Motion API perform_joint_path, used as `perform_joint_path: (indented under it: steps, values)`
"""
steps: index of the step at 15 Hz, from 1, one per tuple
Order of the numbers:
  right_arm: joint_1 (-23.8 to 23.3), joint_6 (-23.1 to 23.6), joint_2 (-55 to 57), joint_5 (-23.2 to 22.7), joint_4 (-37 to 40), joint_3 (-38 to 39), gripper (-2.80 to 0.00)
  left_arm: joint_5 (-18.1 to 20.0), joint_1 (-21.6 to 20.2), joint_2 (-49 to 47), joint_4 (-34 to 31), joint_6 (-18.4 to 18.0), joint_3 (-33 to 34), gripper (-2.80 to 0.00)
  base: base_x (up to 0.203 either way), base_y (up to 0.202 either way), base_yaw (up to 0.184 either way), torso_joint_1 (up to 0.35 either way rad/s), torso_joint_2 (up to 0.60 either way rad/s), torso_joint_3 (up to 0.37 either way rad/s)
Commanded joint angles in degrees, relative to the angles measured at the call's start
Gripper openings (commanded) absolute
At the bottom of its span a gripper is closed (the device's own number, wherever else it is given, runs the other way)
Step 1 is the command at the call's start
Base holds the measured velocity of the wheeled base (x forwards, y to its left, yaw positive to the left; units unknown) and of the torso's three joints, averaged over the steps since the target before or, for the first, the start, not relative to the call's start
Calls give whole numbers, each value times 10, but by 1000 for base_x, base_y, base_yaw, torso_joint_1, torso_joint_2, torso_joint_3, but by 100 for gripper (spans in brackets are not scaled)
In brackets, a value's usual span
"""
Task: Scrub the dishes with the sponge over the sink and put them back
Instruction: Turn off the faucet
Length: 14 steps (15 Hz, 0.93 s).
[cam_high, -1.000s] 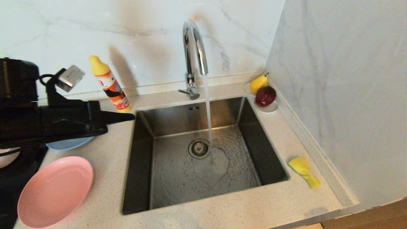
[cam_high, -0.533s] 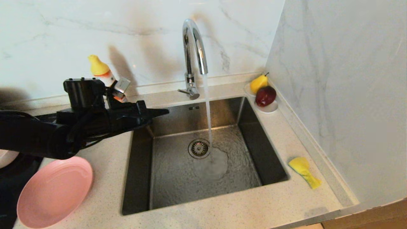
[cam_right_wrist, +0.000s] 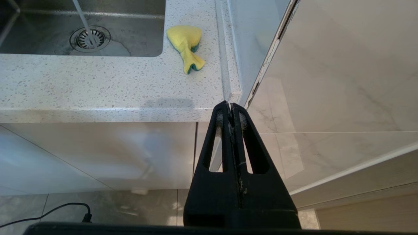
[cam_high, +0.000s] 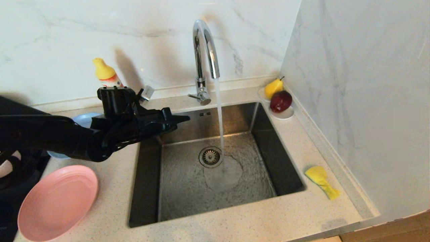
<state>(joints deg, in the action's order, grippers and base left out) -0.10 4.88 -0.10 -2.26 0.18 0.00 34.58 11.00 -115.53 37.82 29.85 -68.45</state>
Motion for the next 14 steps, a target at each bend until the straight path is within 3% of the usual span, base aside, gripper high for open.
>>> perform_joint_path:
  steps: [1,3,6,14]
  values:
    - [0,1,0,0,0,0,-280,-22,7,-28,2,6,-37,-280,0,0,0,0,0,0]
    - [0,0,0,0,0,0,-280,-56,15,-49,3,20,-79,-280,0,0,0,0,0,0]
    - [0,0,0,0,0,0,-280,-67,17,-71,6,51,-132,-280,0,0,0,0,0,0]
    - [0,1,0,0,0,0,-280,-112,17,-133,7,67,-216,-280,0,0,0,0,0,0]
